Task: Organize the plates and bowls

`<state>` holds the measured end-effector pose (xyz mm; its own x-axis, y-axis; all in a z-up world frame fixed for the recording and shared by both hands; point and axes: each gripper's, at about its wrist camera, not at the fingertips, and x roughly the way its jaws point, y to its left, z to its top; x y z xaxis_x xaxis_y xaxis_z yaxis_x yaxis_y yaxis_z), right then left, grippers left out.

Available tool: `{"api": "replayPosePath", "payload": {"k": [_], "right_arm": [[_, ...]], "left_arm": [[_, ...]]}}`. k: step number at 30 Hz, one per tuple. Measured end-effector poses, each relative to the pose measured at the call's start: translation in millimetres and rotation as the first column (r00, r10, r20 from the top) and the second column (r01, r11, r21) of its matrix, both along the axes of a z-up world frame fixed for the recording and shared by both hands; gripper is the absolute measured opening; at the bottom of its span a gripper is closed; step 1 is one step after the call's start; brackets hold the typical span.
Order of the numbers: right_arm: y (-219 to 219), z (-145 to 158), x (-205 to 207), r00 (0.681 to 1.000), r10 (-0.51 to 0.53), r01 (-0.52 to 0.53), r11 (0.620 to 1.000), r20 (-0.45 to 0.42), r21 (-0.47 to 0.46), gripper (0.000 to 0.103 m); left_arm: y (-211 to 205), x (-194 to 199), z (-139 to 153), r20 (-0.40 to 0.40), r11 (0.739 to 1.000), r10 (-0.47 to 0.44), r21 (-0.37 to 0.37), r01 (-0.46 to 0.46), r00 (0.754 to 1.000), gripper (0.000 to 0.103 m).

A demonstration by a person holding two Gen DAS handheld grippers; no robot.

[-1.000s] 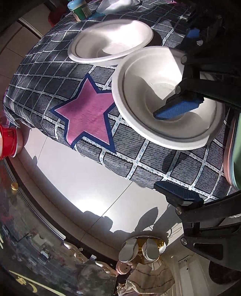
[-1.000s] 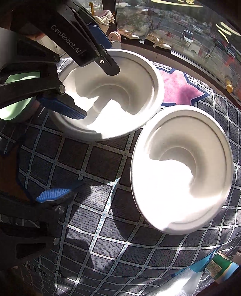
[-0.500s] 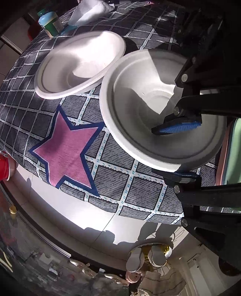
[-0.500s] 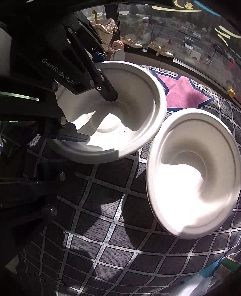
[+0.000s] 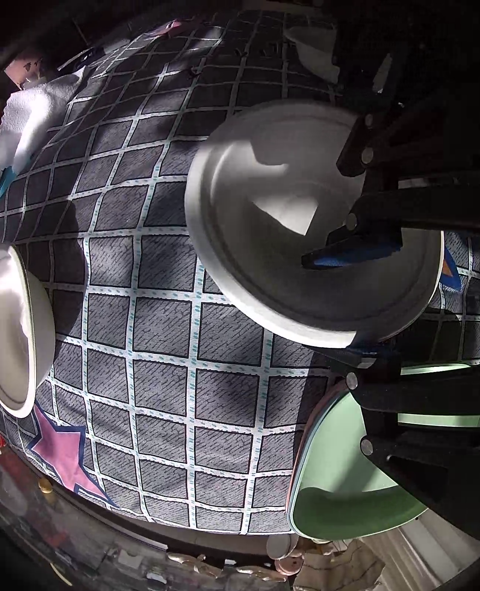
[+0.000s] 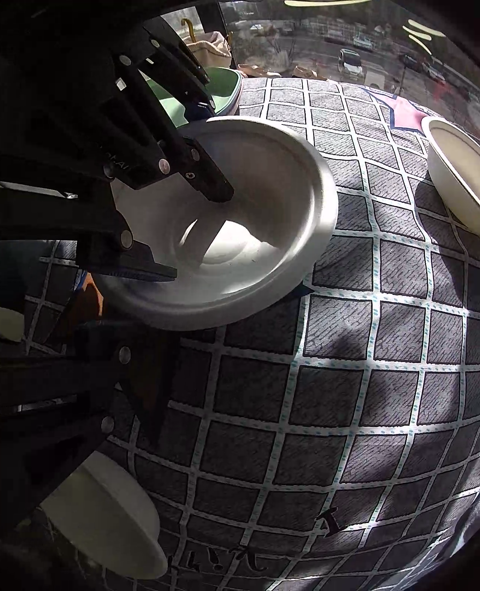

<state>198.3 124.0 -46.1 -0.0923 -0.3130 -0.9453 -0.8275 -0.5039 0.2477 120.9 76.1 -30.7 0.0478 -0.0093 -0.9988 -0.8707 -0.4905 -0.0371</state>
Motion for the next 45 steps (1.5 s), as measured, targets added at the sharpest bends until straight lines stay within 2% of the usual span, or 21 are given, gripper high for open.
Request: {"api": "replayPosePath", "payload": {"k": [4, 12, 16, 19, 23, 26, 35, 38, 41, 43, 44, 45], "right_arm": [[-17, 8, 8, 1.000, 0.001, -0.001, 1.000, 0.010, 0.002, 0.020], [-46, 49, 14, 0.999, 0.035, -0.033, 0.999, -0.032, 0.040, 0.020], [-39, 66, 42, 0.998, 0.025, -0.022, 0.998, -0.052, 0.061, 0.021], [-33, 73, 68, 0.998, -0.020, 0.024, 0.996, -0.052, 0.081, 0.021], [-23, 78, 110, 0.993, -0.113, 0.116, 0.989, -0.040, 0.095, 0.021], [-11, 76, 143, 0.986, -0.166, 0.167, 0.981, -0.021, 0.097, 0.021], [26, 61, 210, 0.972, -0.235, 0.231, 0.966, 0.025, 0.116, 0.021], [35, 56, 223, 0.975, -0.220, 0.214, 0.970, 0.040, 0.118, 0.021], [37, 56, 223, 0.983, -0.180, 0.173, 0.976, 0.043, 0.133, 0.021], [39, 56, 218, 0.985, -0.162, 0.153, 0.978, 0.053, 0.141, 0.022], [40, 56, 219, 0.985, -0.161, 0.153, 0.979, 0.055, 0.138, 0.032], [41, 57, 219, 0.985, -0.166, 0.157, 0.978, 0.054, 0.141, 0.062]], "left_arm": [[-19, 12, 6, 0.015, 1.000, -0.006, -0.007, 0.007, 1.000, 0.038], [-36, 25, 51, -0.031, 0.999, -0.038, 0.036, 0.039, 0.999, 0.038], [-28, 43, 72, -0.031, 0.995, -0.074, 0.061, 0.076, 0.997, 0.038], [-13, 70, 81, -0.028, 0.987, -0.145, 0.072, 0.146, 0.989, 0.038], [9, 107, 80, -0.052, 0.959, -0.270, 0.071, 0.274, 0.961, 0.038], [24, 136, 78, -0.022, 0.947, -0.311, 0.078, 0.311, 0.950, 0.040], [56, 186, 51, 0.024, 0.933, -0.358, 0.046, 0.357, 0.933, 0.040], [65, 191, 41, 0.047, 0.930, -0.369, 0.019, 0.368, 0.928, 0.042], [68, 186, 36, 0.054, 0.939, -0.341, -0.016, 0.342, 0.939, 0.043], [63, 178, 42, 0.038, 0.946, -0.322, -0.013, 0.323, 0.946, 0.053], [59, 173, 46, 0.029, 0.951, -0.310, -0.008, 0.310, 0.950, 0.062], [55, 167, 50, 0.021, 0.955, -0.297, -0.005, 0.297, 0.955, 0.069]]}}
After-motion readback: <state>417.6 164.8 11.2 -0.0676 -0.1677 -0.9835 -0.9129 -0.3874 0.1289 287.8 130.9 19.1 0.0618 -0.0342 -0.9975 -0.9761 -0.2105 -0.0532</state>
